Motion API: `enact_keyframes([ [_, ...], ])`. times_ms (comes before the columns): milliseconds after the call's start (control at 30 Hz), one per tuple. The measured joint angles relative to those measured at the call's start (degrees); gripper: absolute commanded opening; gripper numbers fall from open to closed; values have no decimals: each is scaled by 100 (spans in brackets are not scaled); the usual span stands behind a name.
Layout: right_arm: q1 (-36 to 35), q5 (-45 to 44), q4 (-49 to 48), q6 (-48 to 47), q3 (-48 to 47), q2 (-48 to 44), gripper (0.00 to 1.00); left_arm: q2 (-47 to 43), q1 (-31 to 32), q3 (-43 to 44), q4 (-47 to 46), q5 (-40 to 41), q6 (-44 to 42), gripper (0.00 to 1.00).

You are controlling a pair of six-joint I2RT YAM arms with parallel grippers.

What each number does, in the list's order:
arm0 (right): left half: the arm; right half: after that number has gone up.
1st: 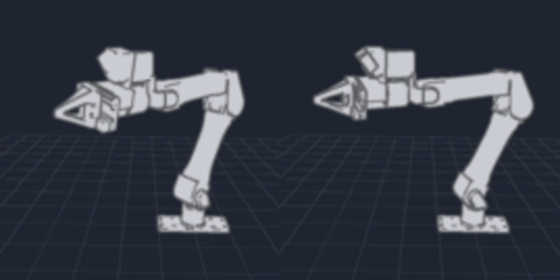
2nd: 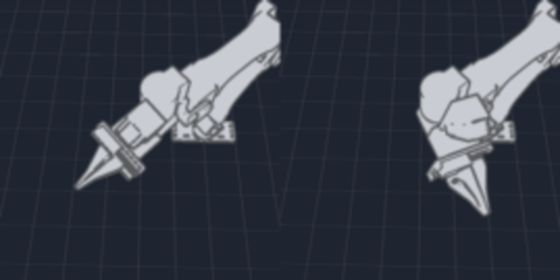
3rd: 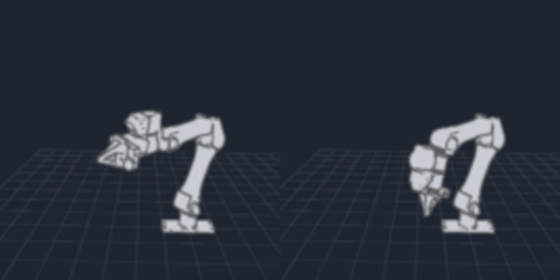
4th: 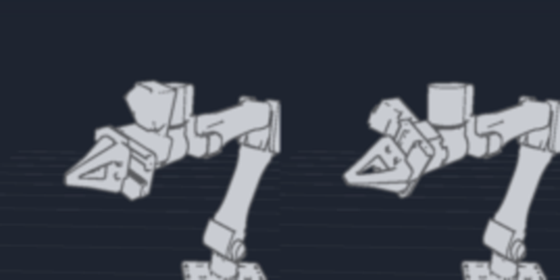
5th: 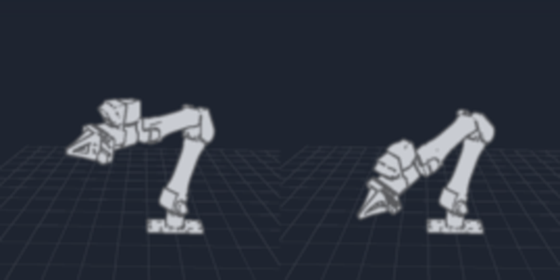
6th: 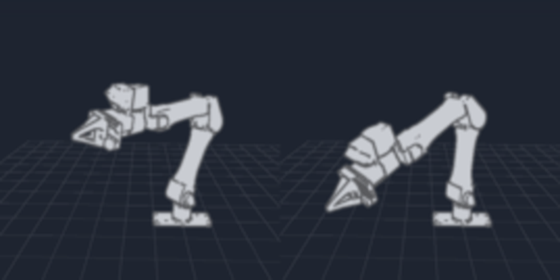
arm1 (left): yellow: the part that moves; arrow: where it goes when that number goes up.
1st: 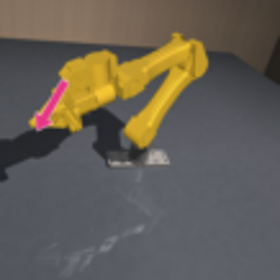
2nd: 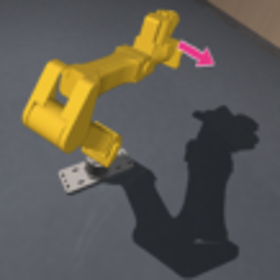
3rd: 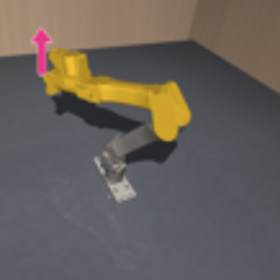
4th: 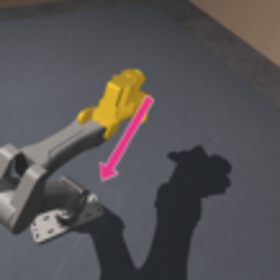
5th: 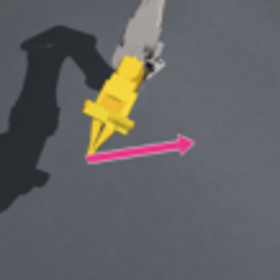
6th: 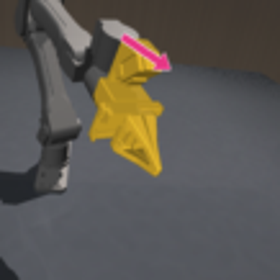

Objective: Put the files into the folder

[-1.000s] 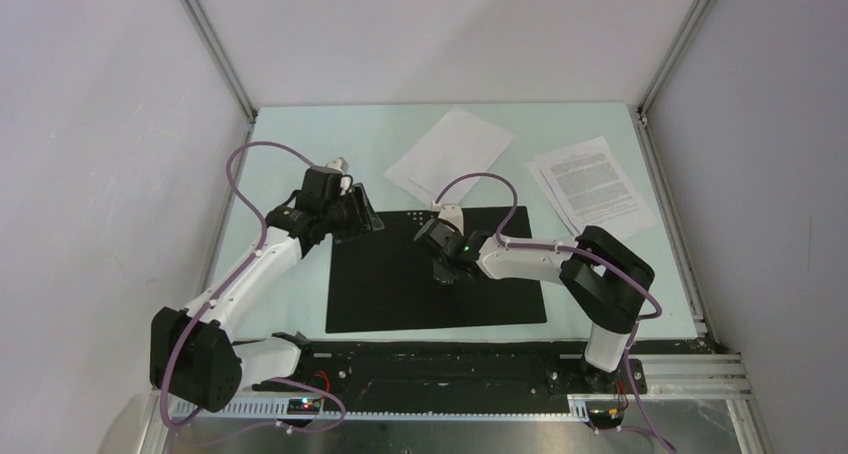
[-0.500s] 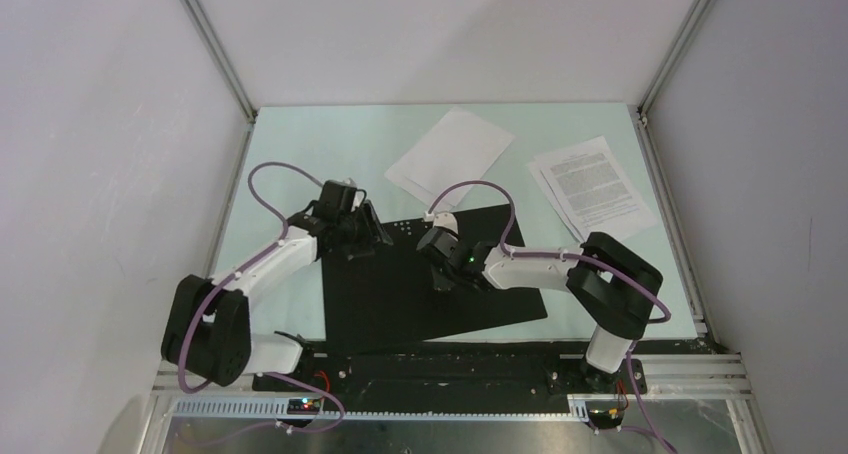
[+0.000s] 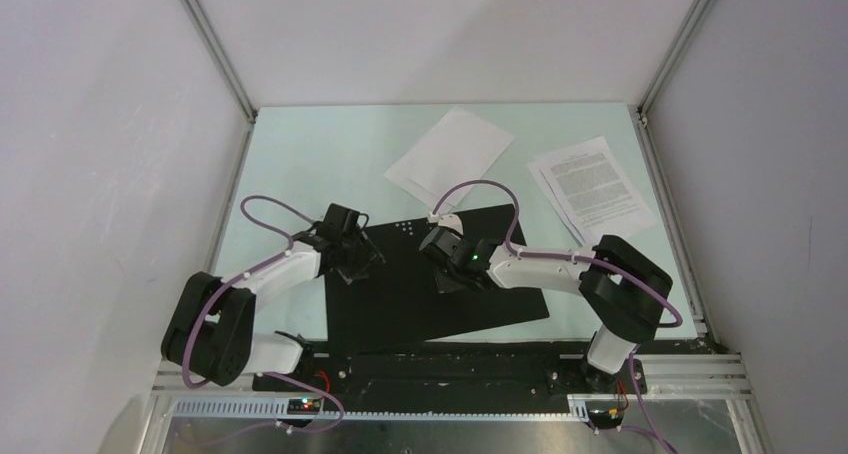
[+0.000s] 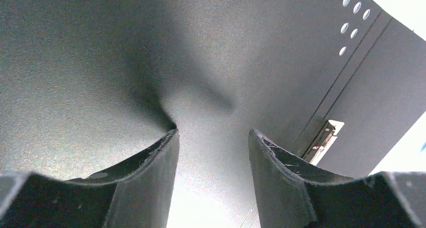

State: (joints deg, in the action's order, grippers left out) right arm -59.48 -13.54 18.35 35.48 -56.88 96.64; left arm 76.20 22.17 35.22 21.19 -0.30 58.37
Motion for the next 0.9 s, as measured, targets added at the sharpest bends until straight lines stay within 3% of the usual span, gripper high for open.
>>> enact_keyframes([
  [633, -223, -245, 527, 238, -380, 247, 20, -133, 50, -131, -101, 199, 345, 59],
  [900, -236, -289, 603, 247, -437, 317, 12, -151, 55, -149, -109, 219, 378, 59],
])
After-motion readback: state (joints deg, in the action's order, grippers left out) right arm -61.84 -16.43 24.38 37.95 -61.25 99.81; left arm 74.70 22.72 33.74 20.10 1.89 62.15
